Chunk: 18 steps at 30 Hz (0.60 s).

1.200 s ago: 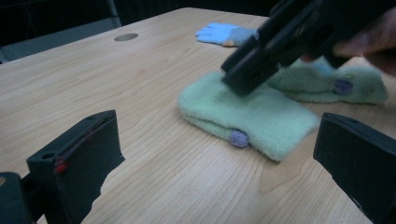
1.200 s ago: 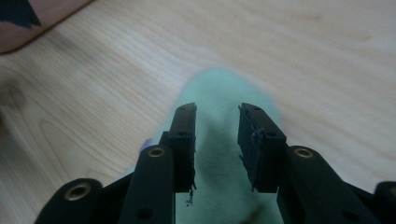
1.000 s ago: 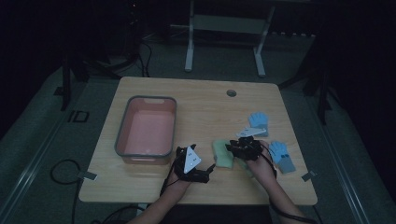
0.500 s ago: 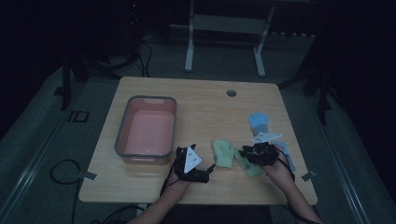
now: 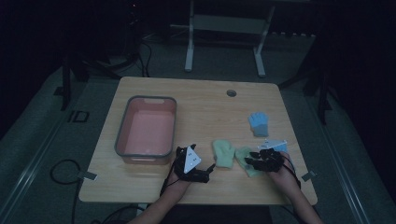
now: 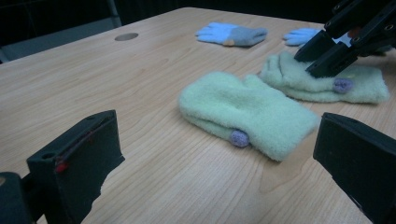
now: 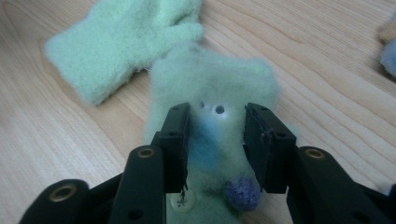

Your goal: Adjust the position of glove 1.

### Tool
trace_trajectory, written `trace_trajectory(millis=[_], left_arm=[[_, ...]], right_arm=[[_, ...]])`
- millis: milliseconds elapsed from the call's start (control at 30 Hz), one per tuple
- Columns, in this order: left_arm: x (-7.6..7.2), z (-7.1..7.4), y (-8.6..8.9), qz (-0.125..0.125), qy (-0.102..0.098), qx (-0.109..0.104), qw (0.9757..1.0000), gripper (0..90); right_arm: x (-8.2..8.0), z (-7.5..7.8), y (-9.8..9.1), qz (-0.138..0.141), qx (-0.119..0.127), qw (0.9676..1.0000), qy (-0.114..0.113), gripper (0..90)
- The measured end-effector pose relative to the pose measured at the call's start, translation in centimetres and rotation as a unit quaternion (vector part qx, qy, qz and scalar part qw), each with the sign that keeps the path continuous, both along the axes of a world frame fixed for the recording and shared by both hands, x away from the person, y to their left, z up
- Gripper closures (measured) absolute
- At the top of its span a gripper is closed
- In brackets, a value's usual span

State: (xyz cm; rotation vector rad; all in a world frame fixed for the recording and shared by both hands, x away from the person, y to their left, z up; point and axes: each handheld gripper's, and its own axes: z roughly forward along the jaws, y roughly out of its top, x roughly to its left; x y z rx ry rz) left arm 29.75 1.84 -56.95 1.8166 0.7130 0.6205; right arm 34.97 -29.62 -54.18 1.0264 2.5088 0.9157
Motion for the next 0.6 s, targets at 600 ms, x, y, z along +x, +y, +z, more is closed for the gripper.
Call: trace_trajectory(millis=[600], left_arm=[[0.0,0.0,-0.1,0.0,-0.001,0.002,1.0,1.1]], right_arm=[[-1.3,4.7,0.3,-0.138,0.05,0.9883,-0.04,87.2]])
